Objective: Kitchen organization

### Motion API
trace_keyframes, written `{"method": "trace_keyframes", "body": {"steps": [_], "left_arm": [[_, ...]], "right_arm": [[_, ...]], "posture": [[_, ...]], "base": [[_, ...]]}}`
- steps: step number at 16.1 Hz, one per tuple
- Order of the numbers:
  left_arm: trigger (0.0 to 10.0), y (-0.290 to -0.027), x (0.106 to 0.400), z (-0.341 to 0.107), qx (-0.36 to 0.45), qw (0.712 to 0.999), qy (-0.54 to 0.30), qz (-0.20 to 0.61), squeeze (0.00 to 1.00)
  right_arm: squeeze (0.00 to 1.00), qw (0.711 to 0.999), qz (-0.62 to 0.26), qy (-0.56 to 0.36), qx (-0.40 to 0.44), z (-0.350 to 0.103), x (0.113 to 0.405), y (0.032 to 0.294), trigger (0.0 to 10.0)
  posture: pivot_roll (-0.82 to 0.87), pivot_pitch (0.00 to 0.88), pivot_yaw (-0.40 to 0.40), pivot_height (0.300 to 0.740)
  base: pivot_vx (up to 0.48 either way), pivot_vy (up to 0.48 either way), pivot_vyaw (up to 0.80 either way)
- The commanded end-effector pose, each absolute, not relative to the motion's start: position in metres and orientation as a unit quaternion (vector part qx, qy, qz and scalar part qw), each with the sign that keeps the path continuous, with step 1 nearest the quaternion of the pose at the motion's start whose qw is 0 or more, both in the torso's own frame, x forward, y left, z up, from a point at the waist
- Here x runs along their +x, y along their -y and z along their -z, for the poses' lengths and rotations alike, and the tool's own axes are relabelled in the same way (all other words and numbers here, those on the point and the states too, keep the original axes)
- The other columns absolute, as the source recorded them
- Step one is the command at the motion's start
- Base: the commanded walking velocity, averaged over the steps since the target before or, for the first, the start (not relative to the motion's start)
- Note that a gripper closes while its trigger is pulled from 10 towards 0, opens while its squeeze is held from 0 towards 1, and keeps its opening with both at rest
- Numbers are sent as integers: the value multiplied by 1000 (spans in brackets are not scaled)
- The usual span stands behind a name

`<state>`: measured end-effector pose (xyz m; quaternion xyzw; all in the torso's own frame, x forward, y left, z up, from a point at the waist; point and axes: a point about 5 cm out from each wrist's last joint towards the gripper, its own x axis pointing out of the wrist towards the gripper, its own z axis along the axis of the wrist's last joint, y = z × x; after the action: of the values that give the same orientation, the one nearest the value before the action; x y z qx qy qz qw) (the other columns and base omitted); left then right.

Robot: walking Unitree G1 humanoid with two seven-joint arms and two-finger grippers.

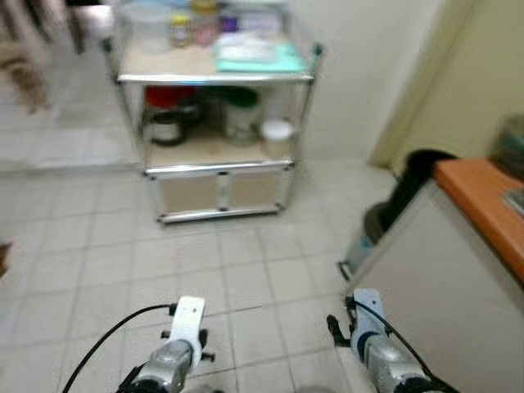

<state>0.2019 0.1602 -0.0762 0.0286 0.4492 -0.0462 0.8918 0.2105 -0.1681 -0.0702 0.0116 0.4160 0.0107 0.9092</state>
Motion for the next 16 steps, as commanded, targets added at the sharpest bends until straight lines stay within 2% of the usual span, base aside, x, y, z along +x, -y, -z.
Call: {"method": "trace_keyframes", "body": {"steps": [1, 3, 5, 6, 8, 10, 11, 13, 14, 16], "left_arm": [[10000, -166, 208, 71, 19, 903, -429, 36, 0], [10000, -168, 224, 55, 7, 933, -359, 43, 0], [10000, -173, 236, 37, 34, 951, -304, 46, 0], [10000, -176, 247, 12, 66, 968, -237, 52, 0], [10000, -187, 253, -24, 56, 983, -171, 30, 0], [10000, -197, 248, -51, 44, 991, -130, 8, 0], [10000, -198, 246, -66, 62, 993, -102, 0, 0], [10000, -191, 244, -79, 70, 991, -115, 25, 0], [10000, -186, 241, -93, 100, 990, -98, 37, 0], [10000, -184, 237, -101, 83, 991, -103, 20, 0]], "right_arm": [[0, 918, -20, -397, 3, 65, 219, 167, 10000], [0, 944, -56, -325, 0, 46, 241, 162, 10000], [0, 958, -78, -276, 2, 31, 254, 155, 10000], [0, 969, -89, -230, 9, 15, 265, 149, 10000], [0, 979, -113, -171, 7, -9, 275, 134, 10000], [0, 982, -139, -127, 10, -32, 276, 121, 10000], [0, 982, -148, -113, 13, -41, 273, 115, 10000], [0, 982, -156, -103, 24, -51, 271, 109, 10000], [0, 980, -175, -94, 16, -59, 269, 103, 10000], [0, 980, -183, -83, -2, -68, 269, 101, 10000]], "posture": [[-75, 0, -46, 740], [-77, 0, -52, 740], [-61, 0, -51, 740], [-61, 0, -43, 740], [-79, 0, -22, 740], [-63, 0, -24, 740], [-20, 0, -40, 740], [21, 0, -55, 740], [48, 0, -54, 740], [40, 0, -45, 740]], "base": [[0, 0, 0], [0, 0, -800], [0, 0, -800], [0, 0, -800], [0, 0, -800], [0, 0, -800], [0, 0, -800], [0, 0, -800], [0, 0, -800], [0, 0, -800]]}}
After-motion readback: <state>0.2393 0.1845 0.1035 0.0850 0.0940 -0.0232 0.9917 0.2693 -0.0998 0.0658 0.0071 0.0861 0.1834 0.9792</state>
